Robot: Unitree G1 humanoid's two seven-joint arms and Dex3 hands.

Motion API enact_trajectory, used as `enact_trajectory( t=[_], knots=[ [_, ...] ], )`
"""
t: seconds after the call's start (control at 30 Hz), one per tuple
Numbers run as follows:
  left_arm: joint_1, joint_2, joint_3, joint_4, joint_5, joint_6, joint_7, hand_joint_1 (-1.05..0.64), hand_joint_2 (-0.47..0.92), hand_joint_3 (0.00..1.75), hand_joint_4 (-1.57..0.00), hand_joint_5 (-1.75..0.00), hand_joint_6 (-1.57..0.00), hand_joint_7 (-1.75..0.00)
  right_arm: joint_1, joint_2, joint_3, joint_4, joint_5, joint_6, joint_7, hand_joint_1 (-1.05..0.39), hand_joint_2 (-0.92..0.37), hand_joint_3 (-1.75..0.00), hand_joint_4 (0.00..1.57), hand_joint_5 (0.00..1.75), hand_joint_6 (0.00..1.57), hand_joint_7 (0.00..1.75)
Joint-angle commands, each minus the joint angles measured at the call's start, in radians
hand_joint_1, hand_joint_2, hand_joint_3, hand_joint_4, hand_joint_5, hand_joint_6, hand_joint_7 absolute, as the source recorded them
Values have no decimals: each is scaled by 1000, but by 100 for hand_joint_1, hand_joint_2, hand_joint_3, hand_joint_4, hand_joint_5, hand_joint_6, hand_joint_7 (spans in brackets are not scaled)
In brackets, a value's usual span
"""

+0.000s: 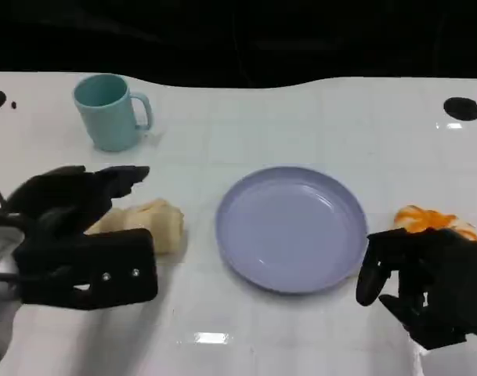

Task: Grasp the towel on the left side of the plate with the left hand and place it into the plate.

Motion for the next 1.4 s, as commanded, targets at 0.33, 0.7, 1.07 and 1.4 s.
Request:
enact_trajectory(
  t=[0.33,0.7,1.07,1.4],
  knots=[
    [-214,-109,-107,449,187,-123,62,-56,85,0,-35,-20,-33,-1,6,-5,2,-33,-6,23,-1,-1,-59,-104,71,172,69,140],
    [-346,-224,-171,799,210,-185,72,-59,92,8,-57,-14,-55,-5,10,0,-7,-55,3,48,0,-1,-58,-105,71,173,69,141],
    [-410,-286,-204,1012,230,-242,265,-41,92,11,-82,-20,-87,-10,11,-4,-10,-43,3,25,0,-1,-57,-106,72,173,70,141],
    [-370,-271,-183,1028,223,-335,530,-22,92,33,-92,-173,-66,-158,12,-1,-14,-50,7,46,2,-1,-58,-106,71,172,69,140]
  ],
)
